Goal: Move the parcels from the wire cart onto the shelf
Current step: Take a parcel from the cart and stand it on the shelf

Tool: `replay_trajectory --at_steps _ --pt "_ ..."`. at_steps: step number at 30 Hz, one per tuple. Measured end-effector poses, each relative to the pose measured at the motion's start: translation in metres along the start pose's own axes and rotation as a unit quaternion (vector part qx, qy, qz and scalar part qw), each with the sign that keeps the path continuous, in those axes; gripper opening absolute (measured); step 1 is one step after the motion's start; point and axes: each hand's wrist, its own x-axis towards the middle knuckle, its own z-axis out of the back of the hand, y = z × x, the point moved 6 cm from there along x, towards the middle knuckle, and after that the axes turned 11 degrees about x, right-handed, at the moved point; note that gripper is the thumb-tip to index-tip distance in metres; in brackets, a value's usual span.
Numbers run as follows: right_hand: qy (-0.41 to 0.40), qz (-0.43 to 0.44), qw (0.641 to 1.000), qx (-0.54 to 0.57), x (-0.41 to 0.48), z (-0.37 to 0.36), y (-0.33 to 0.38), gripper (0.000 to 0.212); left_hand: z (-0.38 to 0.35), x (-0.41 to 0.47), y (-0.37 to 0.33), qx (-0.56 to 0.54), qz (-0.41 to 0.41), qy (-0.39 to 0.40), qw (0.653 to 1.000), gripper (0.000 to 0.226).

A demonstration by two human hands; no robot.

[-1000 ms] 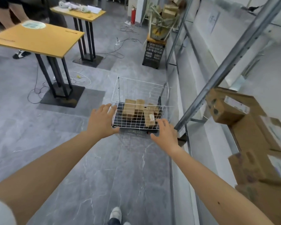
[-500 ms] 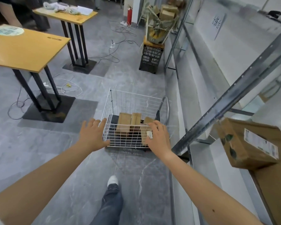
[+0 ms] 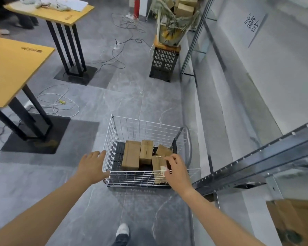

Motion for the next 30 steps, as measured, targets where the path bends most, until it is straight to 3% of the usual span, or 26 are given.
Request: replay_trajectory --at_steps 5,11,17,20,25,30 --pt "0.034 -0.039 0.999 0.010 0.039 -0.018 -0.035 0.044 -0.022 0.036 -0.014 -0.025 0.002 0.046 0.999 0.084" --pt "0.054 -0.124 0.990 0.039 0.086 -0.036 -0.086 0.046 -0.054 0.089 -0.042 -0.134 0.011 0.139 0.981 0.088" --pt "0.057 -0.180 0.980 0.064 0.147 -0.040 -0.140 0.077 -0.074 0.151 -0.081 -0.178 0.062 0.193 0.963 0.088" --pt "0.084 -0.213 0.972 0.057 0.171 -0.050 -0.164 0.080 -0.089 0.168 -0.113 -0.217 0.063 0.207 0.952 0.086" --pt "0.149 -0.262 0.953 0.031 0.198 -0.086 -0.220 0.073 -0.133 0.189 -0.159 -0.148 0.050 0.241 0.958 0.081" --pt "0.183 -0.269 0.946 -0.014 0.215 -0.114 -0.258 0.074 -0.151 0.218 -0.166 -0.094 0.035 0.216 0.971 0.079"
